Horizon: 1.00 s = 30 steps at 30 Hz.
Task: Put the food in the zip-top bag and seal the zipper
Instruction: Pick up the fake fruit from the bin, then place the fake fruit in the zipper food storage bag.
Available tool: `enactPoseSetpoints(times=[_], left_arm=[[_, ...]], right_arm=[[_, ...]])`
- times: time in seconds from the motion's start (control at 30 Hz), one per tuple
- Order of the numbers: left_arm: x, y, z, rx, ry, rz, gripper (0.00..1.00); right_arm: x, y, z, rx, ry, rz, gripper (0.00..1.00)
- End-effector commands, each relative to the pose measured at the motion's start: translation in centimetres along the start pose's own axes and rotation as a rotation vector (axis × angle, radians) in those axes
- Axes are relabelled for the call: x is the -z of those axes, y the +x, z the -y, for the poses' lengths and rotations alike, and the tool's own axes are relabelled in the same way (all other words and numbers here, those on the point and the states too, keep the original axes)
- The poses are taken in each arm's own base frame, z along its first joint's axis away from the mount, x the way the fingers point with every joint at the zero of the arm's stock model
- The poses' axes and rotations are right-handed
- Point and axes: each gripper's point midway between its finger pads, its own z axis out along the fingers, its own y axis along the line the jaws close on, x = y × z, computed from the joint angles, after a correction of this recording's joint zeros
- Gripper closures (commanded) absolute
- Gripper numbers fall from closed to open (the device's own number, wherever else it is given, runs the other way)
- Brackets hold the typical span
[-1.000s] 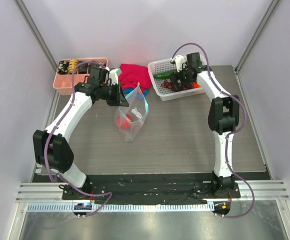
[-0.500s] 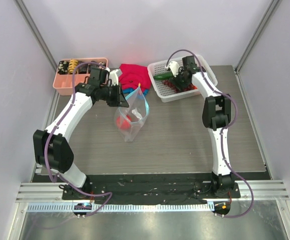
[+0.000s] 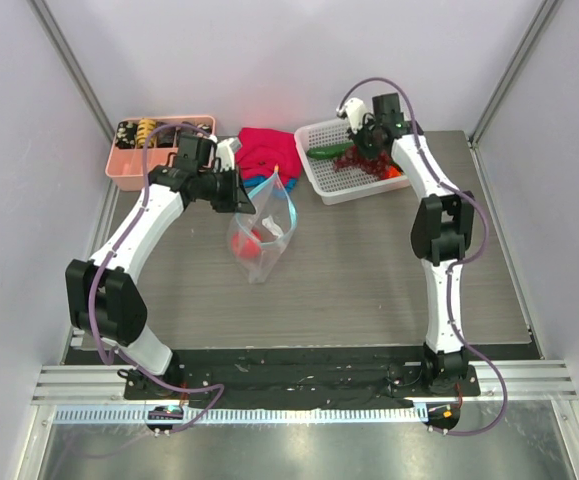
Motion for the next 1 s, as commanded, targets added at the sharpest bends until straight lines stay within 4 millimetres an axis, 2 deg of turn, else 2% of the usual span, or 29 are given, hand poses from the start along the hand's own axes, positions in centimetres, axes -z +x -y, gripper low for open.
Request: enactPoseSetpoints(times=[0.0, 0.07, 0.2, 0.23, 0.37, 0.47, 0.53, 0.57, 0.63, 0.67, 0.8, 0.87, 0.93, 0.97], left_arm=[[1.5, -1.7, 0.5, -0.021, 0.005, 0.069, 1.0], [1.6, -1.9, 0.4, -0.012, 0.008, 0.072, 1.0], [1.8, -2.3, 0.5, -0.003, 0.011, 0.09, 1.0], [1.8, -2.3, 0.5, 0.0, 0.011, 0.092, 1.0], [2.0, -2.5, 0.6, 0.014, 0.013, 0.101, 1.0], [2.1, -2.7, 0.5, 0.018, 0.003, 0.111, 1.0], [2.4, -2.8, 0.6, 0.023, -0.002, 0.129, 1.0], [2.4, -3.0, 0.4, 0.024, -0.015, 0.144, 1.0], [2.6, -3.2, 0.4, 0.035, -0.021, 0.161, 1.0], [2.6, -3.3, 0.3, 0.038, -0.027, 0.166, 1.0], [2.4, -3.4, -0.1, 0.057, -0.042, 0.171, 1.0], [2.3, -3.4, -0.1, 0.063, -0.042, 0.17, 1.0], [2.3, -3.5, 0.0, 0.064, -0.04, 0.175, 1.0], [2.2, -3.5, 0.0, 0.067, -0.04, 0.175, 1.0]], right_arm=[[10.3, -10.5, 4.5, -0.025, 0.155, 0.308, 0.99], [11.5, -11.3, 4.8, -0.043, 0.155, 0.34, 0.99], [14.8, -14.3, 4.1, -0.137, 0.122, 0.445, 0.99], [16.2, -15.3, 3.9, -0.153, 0.114, 0.479, 0.99], [20.5, -18.1, 2.4, -0.27, 0.034, 0.589, 0.99], [23.8, -19.6, 0.4, -0.343, -0.062, 0.645, 0.99], [24.9, -19.8, -1.4, -0.383, -0.138, 0.65, 0.99], [26.3, -20.0, -2.1, -0.39, -0.154, 0.658, 0.99], [26.9, -19.7, -4.0, -0.416, -0.223, 0.644, 0.99], [28.1, -19.8, -5.0, -0.444, -0.25, 0.642, 0.99], [29.1, -19.2, -8.7, -0.531, -0.375, 0.586, 0.99], [29.0, -18.8, -11.5, -0.562, -0.453, 0.539, 0.99], [30.1, -18.9, -13.4, -0.551, -0.488, 0.536, 0.99], [29.7, -18.7, -15.1, -0.55, -0.518, 0.508, 0.99]])
